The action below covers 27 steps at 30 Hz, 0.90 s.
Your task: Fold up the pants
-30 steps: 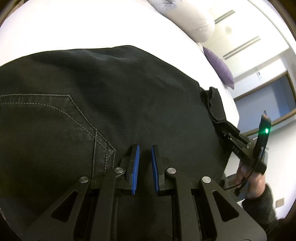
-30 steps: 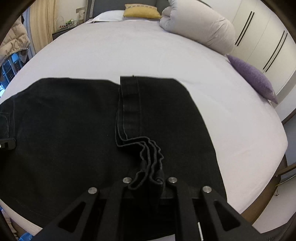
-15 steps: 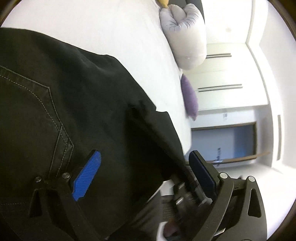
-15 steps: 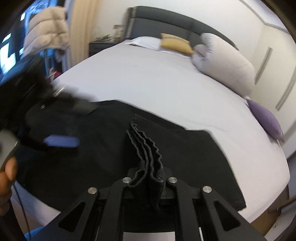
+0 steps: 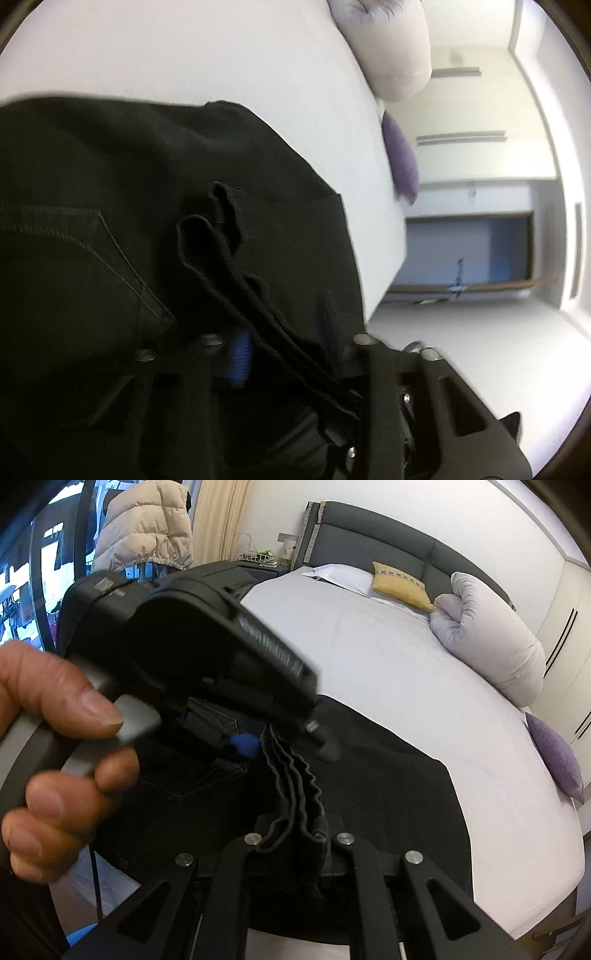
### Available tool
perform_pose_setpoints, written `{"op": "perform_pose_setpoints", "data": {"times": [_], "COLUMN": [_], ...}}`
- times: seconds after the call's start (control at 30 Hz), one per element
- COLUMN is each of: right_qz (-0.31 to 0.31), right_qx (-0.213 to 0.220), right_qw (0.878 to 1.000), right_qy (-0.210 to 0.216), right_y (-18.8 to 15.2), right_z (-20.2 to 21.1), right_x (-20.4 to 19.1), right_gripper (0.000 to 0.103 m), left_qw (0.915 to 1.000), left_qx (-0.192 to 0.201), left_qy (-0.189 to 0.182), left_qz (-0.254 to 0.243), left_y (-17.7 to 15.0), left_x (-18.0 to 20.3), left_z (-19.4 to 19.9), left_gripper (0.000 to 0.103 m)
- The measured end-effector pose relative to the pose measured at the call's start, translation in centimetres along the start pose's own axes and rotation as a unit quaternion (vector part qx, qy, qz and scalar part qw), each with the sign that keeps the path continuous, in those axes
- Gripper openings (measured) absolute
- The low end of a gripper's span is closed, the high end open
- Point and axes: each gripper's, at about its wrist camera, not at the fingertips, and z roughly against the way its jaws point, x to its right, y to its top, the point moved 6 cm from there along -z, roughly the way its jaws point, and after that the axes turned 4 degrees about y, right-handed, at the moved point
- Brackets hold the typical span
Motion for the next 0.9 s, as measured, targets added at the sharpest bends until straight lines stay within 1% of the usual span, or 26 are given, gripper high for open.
{"op": "perform_pose_setpoints", "data": {"times": [0.07, 0.1, 0.2, 0.27, 0.57, 0.63, 0.67, 0.73, 0.83, 0.87, 0.9], "right_qz": [0.002, 0.005, 0.019, 0.029, 0.047, 0.044, 0.037, 0.024, -0.003, -0.013, -0.022], "right_qx": [0.001, 0.002, 0.002, -0.001, -0.033, -0.039, -0.042, -0.046, -0.047, -0.049, -0.052], "right_qw": [1.000, 1.000, 1.000, 1.000, 0.998, 0.998, 0.998, 0.998, 0.998, 0.997, 0.997], "right_qy": [0.000, 0.000, -0.002, -0.001, 0.011, 0.016, 0.021, 0.025, 0.041, 0.051, 0.062], "right_y": [0.1, 0.2, 0.1, -0.1, -2.0, -2.1, -2.3, -2.3, -2.3, -2.2, -2.1], "right_z": [0.0, -0.1, -0.2, -0.7, -3.2, -3.7, -4.1, -4.5, -4.7, -4.6, -4.4], "right_x": [0.0, -0.1, -1.0, -1.6, -3.9, -4.1, -4.2, -4.1, -3.8, -3.7, -3.6], "right_gripper": [0.011, 0.011, 0.011, 0.011, 0.013, 0.015, 0.018, 0.019, 0.027, 0.035, 0.047], "left_qw": [0.9996, 0.9991, 0.9965, 0.9948, 0.9928, 0.9923, 0.9918, 0.9913, 0.9915, 0.9911, 0.9898], "left_qx": [-0.001, -0.002, -0.004, -0.006, -0.004, -0.004, -0.002, 0.002, 0.011, 0.013, 0.016], "left_qy": [0.017, 0.027, 0.058, 0.076, 0.106, 0.110, 0.113, 0.116, 0.114, 0.117, 0.125], "left_qz": [-0.023, -0.033, -0.060, -0.068, -0.055, -0.056, -0.060, -0.062, -0.062, -0.063, -0.066], "left_y": [0.4, 0.6, 1.2, 1.4, 1.5, 1.3, 1.3, 1.3, 1.3, 1.3, 1.2], "left_x": [0.3, 0.5, 0.4, -0.2, -3.0, -3.8, -3.6, -3.7, -3.7, -3.8, -3.7], "left_z": [0.3, 0.4, 0.9, 1.0, 1.1, 1.3, 1.0, 1.2, 1.3, 1.5, 1.9], "left_gripper": [0.018, 0.017, 0.017, 0.017, 0.017, 0.017, 0.017, 0.017, 0.018, 0.018, 0.019]}}
